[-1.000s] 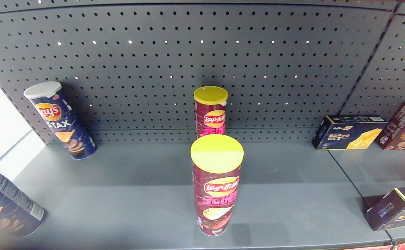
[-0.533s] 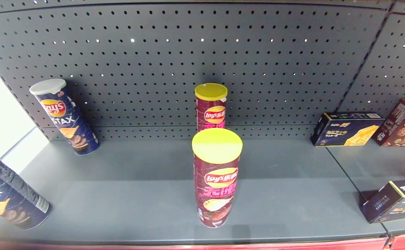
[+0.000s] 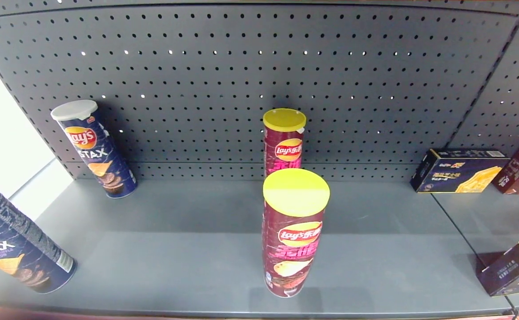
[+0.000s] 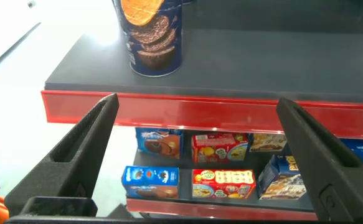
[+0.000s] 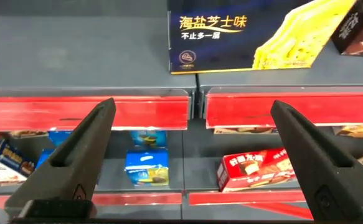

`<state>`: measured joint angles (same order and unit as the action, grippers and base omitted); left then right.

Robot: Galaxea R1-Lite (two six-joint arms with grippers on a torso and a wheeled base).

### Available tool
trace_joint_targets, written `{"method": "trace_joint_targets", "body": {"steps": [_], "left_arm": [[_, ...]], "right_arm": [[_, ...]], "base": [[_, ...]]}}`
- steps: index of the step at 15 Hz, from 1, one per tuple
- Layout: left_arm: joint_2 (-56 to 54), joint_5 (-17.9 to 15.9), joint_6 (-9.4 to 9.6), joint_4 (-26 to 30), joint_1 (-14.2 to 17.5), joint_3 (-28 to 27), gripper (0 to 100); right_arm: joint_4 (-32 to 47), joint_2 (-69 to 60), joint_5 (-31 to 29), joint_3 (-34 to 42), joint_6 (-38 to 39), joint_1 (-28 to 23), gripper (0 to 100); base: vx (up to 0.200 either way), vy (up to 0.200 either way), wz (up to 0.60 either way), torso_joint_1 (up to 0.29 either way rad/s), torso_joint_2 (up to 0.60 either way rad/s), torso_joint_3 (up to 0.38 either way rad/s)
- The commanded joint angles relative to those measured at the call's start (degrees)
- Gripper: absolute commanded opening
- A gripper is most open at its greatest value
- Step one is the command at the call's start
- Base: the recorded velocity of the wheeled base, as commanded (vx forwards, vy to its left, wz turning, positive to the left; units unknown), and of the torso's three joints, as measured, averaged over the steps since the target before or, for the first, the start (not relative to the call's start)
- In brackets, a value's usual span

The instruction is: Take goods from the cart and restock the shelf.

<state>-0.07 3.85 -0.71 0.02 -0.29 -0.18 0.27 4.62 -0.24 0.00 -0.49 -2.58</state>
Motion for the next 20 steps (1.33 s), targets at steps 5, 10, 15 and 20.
{"method": "trace_joint_targets", "body": {"steps": [5, 10, 15, 20], "left_arm": [[0.07, 0.01, -0.08, -0.02, 0.03, 0.01, 100], [0.07, 0.01, 0.00, -0.02, 0.03, 0.01, 100], [0.07, 0.01, -0.08, -0.02, 0.03, 0.01, 100], [0.07, 0.10, -0.08, -0.02, 0.03, 0.01, 100]], "right_arm": [[0.00, 0.30, -0.02, 0.00, -0.04, 0.04, 100], [0.00, -0.84, 0.07, -0.09, -0.04, 1.53, 100], [0.00, -4.44, 0.07, 0.00, 0.05, 2.67, 100], [0.00, -4.36, 0.07, 0.00, 0.05, 2.67, 100]], "base": [[0.000, 0.000, 0.00, 0.000, 0.00, 0.000], [0.000, 0.000, 0.00, 0.000, 0.00, 0.000], [0.000, 0.000, 0.00, 0.000, 0.00, 0.000], [0.000, 0.000, 0.00, 0.000, 0.00, 0.000]]}}
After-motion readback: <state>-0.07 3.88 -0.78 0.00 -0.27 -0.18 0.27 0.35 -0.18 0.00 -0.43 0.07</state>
